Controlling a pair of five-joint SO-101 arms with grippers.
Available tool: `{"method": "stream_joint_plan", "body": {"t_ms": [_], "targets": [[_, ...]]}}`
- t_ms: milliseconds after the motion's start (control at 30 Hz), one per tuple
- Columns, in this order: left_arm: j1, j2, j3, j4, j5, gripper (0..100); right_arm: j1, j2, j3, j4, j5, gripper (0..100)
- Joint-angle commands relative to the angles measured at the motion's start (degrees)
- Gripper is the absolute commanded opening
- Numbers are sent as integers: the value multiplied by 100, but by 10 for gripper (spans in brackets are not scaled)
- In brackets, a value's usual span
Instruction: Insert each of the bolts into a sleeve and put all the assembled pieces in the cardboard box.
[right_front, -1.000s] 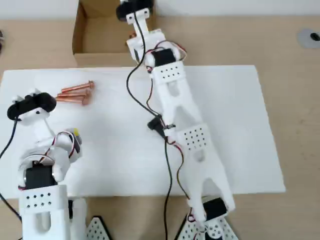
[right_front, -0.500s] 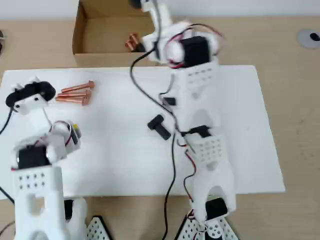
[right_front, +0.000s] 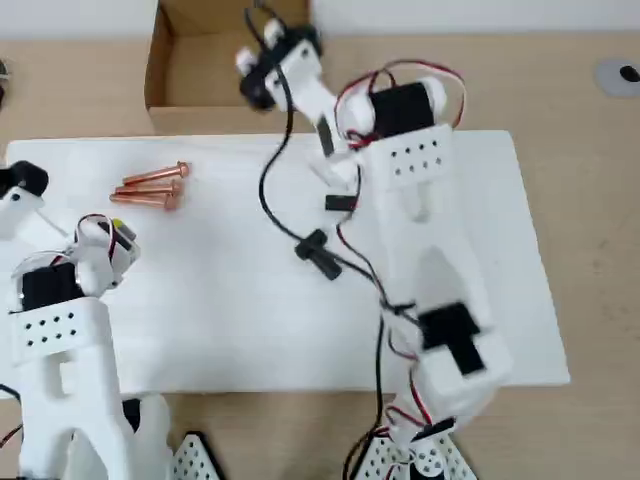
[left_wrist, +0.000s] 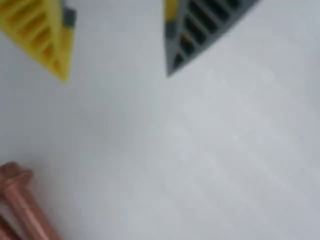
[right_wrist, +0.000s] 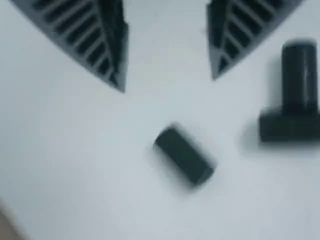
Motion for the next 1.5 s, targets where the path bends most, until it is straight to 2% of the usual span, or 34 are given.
{"method": "stream_joint_plan", "body": {"t_ms": [0, 133, 233, 333, 533, 767, 1200, 1467], "targets": [[-70, 4, 62, -308, 44, 143, 295, -690, 1244, -475, 844, 146], [-70, 4, 88, -422, 114, 143, 848, -453, 1991, -1187, 1943, 148], [-70, 4, 97, -422, 448, 142, 971, 48, 1938, -1257, 2295, 197], [-79, -4, 229, -607, 703, 130, 1024, 611, 1473, -1257, 2330, 234], [-79, -4, 747, -1213, 1046, 123, 840, 1745, 400, -853, 2391, 238], [-70, -4, 932, -1363, 1099, 124, 734, 2422, -532, -527, 2426, 239], [-44, 4, 941, -1363, 1090, 124, 330, 2879, -620, -237, 3103, 239], [-35, 4, 993, -1371, 1081, 124, 330, 2897, -620, -246, 3270, 239]]}}
